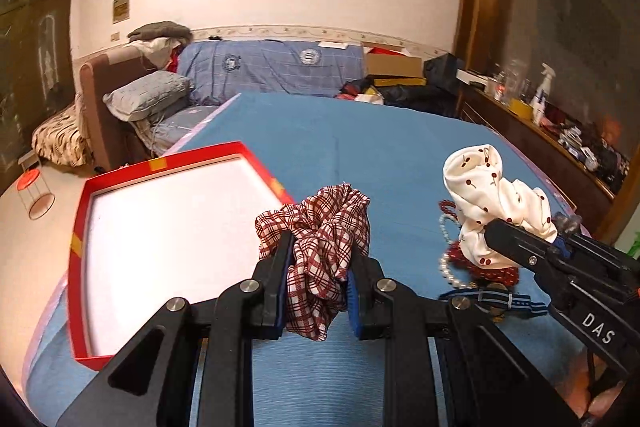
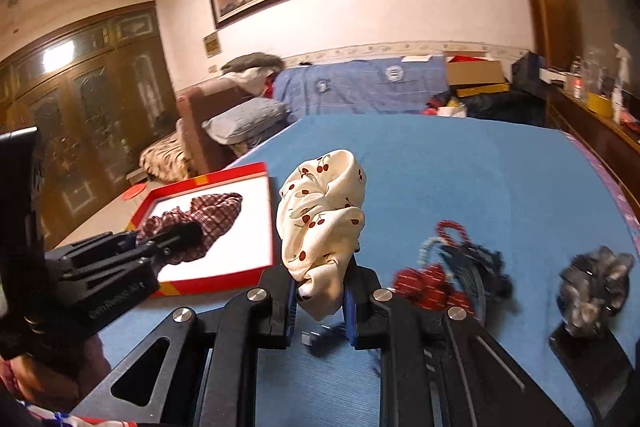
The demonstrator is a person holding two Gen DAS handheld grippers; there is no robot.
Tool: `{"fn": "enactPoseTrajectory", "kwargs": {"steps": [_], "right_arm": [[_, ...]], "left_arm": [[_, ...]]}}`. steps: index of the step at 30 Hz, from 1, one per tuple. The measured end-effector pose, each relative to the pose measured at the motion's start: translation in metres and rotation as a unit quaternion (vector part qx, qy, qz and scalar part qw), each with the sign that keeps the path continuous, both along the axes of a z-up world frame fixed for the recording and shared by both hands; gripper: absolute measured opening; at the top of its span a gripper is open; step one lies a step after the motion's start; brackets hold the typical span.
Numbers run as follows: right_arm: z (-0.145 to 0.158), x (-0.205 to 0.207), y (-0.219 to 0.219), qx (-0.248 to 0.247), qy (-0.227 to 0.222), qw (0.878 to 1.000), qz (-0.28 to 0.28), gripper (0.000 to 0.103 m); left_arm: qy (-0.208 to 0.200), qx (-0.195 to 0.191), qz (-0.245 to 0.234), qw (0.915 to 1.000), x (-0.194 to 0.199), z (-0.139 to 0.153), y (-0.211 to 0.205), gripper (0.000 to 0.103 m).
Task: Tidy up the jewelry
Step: 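Carry both held scrunchies over the red-rimmed white box, then lower both scrunchies into the box and open both tools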
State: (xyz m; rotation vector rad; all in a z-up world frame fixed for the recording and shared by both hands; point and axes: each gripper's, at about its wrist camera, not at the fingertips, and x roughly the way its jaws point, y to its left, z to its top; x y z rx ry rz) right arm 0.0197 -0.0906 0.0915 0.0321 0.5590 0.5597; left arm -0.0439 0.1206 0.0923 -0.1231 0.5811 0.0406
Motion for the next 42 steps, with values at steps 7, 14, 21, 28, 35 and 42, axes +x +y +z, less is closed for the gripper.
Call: {"fn": "enactPoseTrajectory", "kwargs": {"steps": [7, 14, 21, 28, 35, 42], "right_arm": [[0.006, 0.012, 0.045, -0.008, 0.020, 0.999, 0.035, 0.021], [0.012, 0.030, 0.103, -0.024, 0.040, 0.997, 0.067, 0.021], [0.015, 0.068, 0.167, -0.043, 0.074, 0.991, 0.099, 0.021], [-0.004, 0.121, 0.238, -0.080, 0.103, 0.985, 0.115, 0.021], [-0.031, 0.162, 0.281, -0.108, 0.140, 0.978, 0.111, 0.021], [-0.052, 0.180, 0.288, -0.117, 0.161, 0.975, 0.097, 0.030]], "left_arm": [[-0.001, -0.016, 0.029, 0.9995, -0.007, -0.002, 0.040, 0.022], [0.013, -0.036, 0.054, 0.9978, -0.006, -0.006, 0.090, 0.022], [0.048, -0.040, 0.090, 0.9940, 0.016, -0.005, 0.152, 0.022], [0.099, -0.058, 0.119, 0.9863, 0.067, -0.019, 0.200, 0.022], [0.136, -0.080, 0.139, 0.9777, 0.100, -0.040, 0.221, 0.022], [0.152, -0.087, 0.144, 0.9739, 0.114, -0.049, 0.228, 0.027]]}}
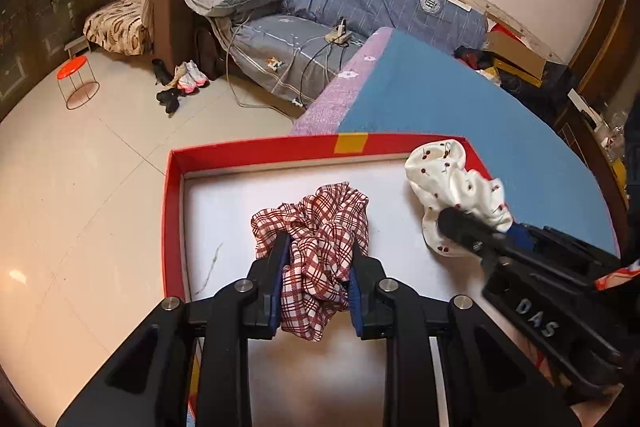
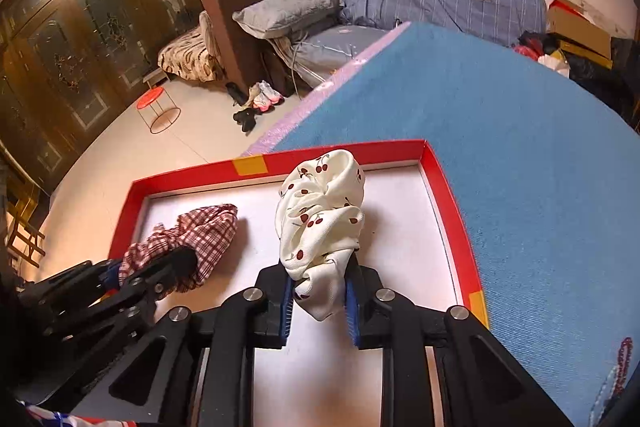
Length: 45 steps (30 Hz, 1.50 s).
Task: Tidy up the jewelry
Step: 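Lower both scrunchies into the box and open both tools, then move both tools back over the jewelry pile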
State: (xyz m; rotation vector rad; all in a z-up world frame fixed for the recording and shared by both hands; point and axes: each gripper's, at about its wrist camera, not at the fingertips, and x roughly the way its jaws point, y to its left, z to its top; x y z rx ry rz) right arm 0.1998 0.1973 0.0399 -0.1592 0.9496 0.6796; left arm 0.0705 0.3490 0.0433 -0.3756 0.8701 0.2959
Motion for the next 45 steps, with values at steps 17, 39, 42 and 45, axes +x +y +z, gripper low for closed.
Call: {"fn": "enactPoseTrajectory", "kwargs": {"steps": [17, 39, 42, 45], "right_arm": [[0.036, -0.023, -0.091, 0.080, -0.026, 0.995, -0.056, 0.063], [0.060, -0.145, -0.390, 0.172, -0.082, 0.958, -0.214, 0.068], [0.061, -0.150, -0.426, 0.180, -0.110, 0.939, -0.273, 0.070], [0.055, -0.148, -0.448, 0.175, -0.127, 0.925, -0.313, 0.070]], "left_arm": [[-0.047, 0.035, -0.009, 0.9983, -0.032, 0.018, -0.051, 0.050], [-0.065, 0.247, -0.077, 0.9639, -0.071, 0.019, -0.139, 0.068], [-0.109, 0.249, -0.081, 0.9589, -0.094, 0.043, -0.162, 0.069], [-0.138, 0.208, -0.141, 0.9579, -0.105, 0.055, -0.196, 0.085]]}}
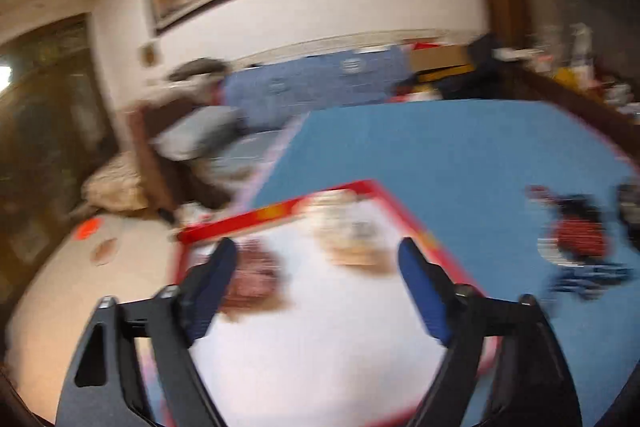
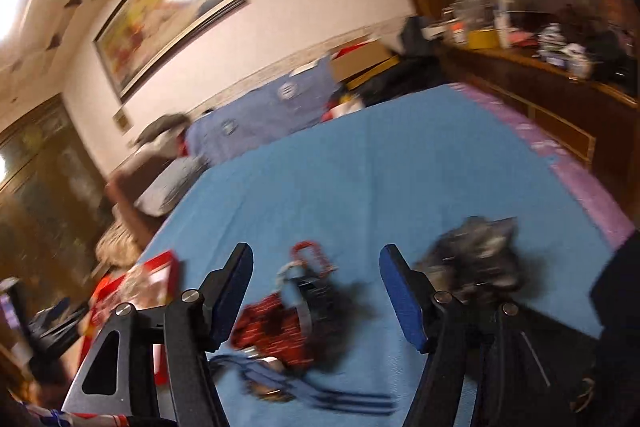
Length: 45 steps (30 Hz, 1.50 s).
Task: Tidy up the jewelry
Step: 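Move both tools back over the jewelry pile, then grasp the blue striped watch strap with the left tool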
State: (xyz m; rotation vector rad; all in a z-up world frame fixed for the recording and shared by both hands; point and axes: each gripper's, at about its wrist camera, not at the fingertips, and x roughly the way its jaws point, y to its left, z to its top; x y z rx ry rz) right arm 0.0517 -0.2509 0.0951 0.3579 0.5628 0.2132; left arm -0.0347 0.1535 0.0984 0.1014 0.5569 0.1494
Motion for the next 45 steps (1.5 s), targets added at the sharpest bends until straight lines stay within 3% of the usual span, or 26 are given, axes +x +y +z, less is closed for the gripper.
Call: {"fn": "enactPoseTrajectory", "kwargs": {"steps": [3, 6, 8, 9, 12, 17, 21, 25, 29, 32, 36, 41, 45], "right_arm": [[-0.009, 0.007, -0.004, 0.005, 0.004, 1.000, -0.008, 0.070], [-0.017, 0.010, -0.012, 0.044, 0.010, 0.999, 0.004, 0.070], [-0.019, 0.009, -0.017, 0.061, 0.011, 0.998, 0.006, 0.070], [-0.020, 0.008, -0.020, 0.070, 0.013, 0.997, 0.006, 0.070], [-0.021, 0.006, -0.027, 0.090, 0.013, 0.996, 0.010, 0.070], [-0.022, 0.006, -0.029, 0.100, 0.015, 0.995, 0.026, 0.071], [-0.020, 0.005, -0.024, 0.093, 0.010, 0.995, 0.038, 0.071], [-0.021, 0.006, -0.024, 0.093, 0.010, 0.995, 0.040, 0.072], [-0.026, 0.008, -0.026, 0.093, 0.013, 0.995, 0.039, 0.072], [-0.025, 0.007, -0.026, 0.093, 0.009, 0.995, 0.040, 0.072], [-0.024, 0.006, -0.021, 0.081, 0.007, 0.996, 0.044, 0.072], [-0.025, 0.008, -0.016, 0.073, 0.009, 0.996, 0.051, 0.072], [-0.028, 0.010, -0.012, 0.065, 0.014, 0.996, 0.054, 0.072]], "left_arm": [[0.043, -0.047, -0.092, 0.9937, 0.000, -0.010, -0.041, 0.085], [0.092, -0.072, -0.174, 0.9778, 0.008, -0.027, -0.089, 0.085], [0.112, -0.069, -0.214, 0.9680, 0.013, -0.036, -0.114, 0.085], [0.130, -0.060, -0.240, 0.9601, 0.020, -0.041, -0.131, 0.085], [0.143, -0.024, -0.285, 0.9473, 0.028, -0.054, -0.167, 0.085], [0.177, -0.011, -0.308, 0.9347, 0.058, -0.075, -0.199, 0.084], [0.199, -0.017, -0.307, 0.9306, 0.082, -0.087, -0.209, 0.084], [0.202, -0.012, -0.313, 0.9279, 0.078, -0.095, -0.216, 0.068], [0.185, -0.004, -0.312, 0.9321, 0.056, -0.091, -0.211, 0.051], [0.170, -0.016, -0.302, 0.9379, 0.051, -0.091, -0.205, 0.049], [0.155, -0.044, -0.314, 0.9357, 0.046, -0.083, -0.197, 0.049], [0.077, -0.082, -0.327, 0.9384, 0.031, -0.051, -0.177, 0.049], [0.043, -0.130, -0.300, 0.9440, 0.037, -0.033, -0.152, 0.049]]}}
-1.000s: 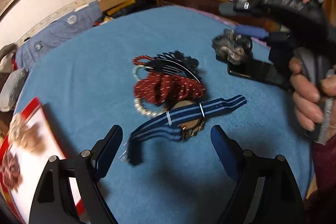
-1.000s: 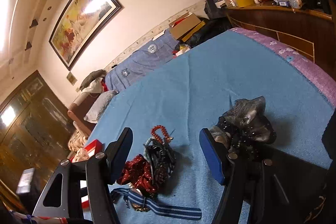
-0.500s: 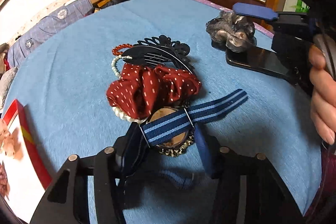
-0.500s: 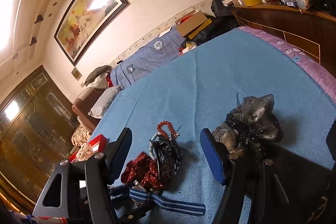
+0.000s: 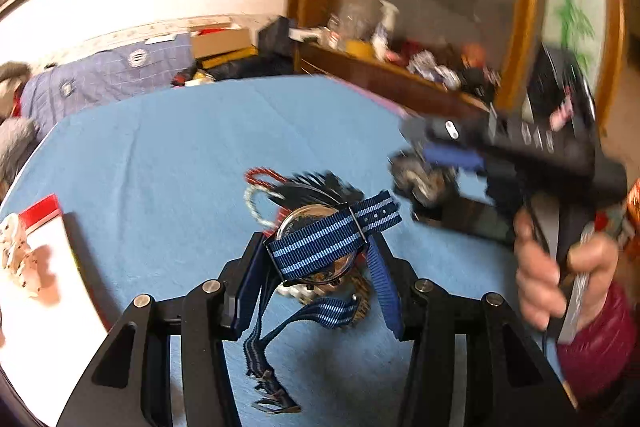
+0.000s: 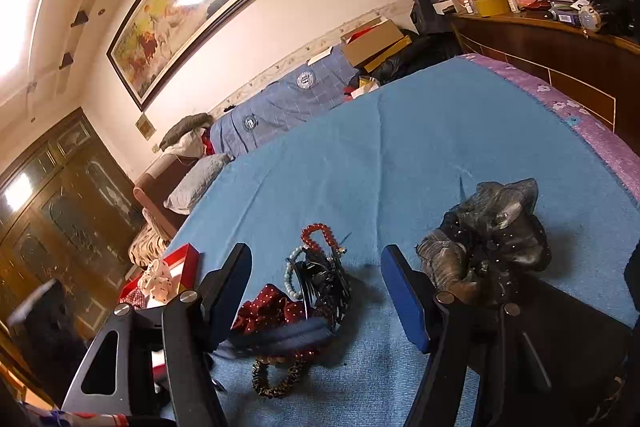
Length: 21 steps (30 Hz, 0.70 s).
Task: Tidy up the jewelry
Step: 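Grasp the blue striped watch strap with the left tool, then grasp red polka-dot scrunchie with right tool while left tool holds the watch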
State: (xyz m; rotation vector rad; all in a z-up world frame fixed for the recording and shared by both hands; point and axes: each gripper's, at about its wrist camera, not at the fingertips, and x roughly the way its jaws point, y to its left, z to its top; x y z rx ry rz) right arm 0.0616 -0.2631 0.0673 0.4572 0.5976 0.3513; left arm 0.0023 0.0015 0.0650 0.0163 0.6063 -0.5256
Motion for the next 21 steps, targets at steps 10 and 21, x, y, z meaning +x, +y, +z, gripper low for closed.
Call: {"fn": "enactPoseTrajectory", "kwargs": {"steps": [10, 21], "right_arm": [[-0.007, 0.001, 0.050, -0.049, 0.010, 0.992, 0.114, 0.072], [-0.036, 0.034, 0.111, -0.176, 0.063, 0.967, 0.174, 0.072]], "left_arm": [[-0.066, 0.001, 0.165, 0.9841, 0.007, 0.016, 0.045, 0.050], [-0.048, 0.012, 0.185, 0.9816, 0.015, 0.009, 0.054, 0.050]]}}
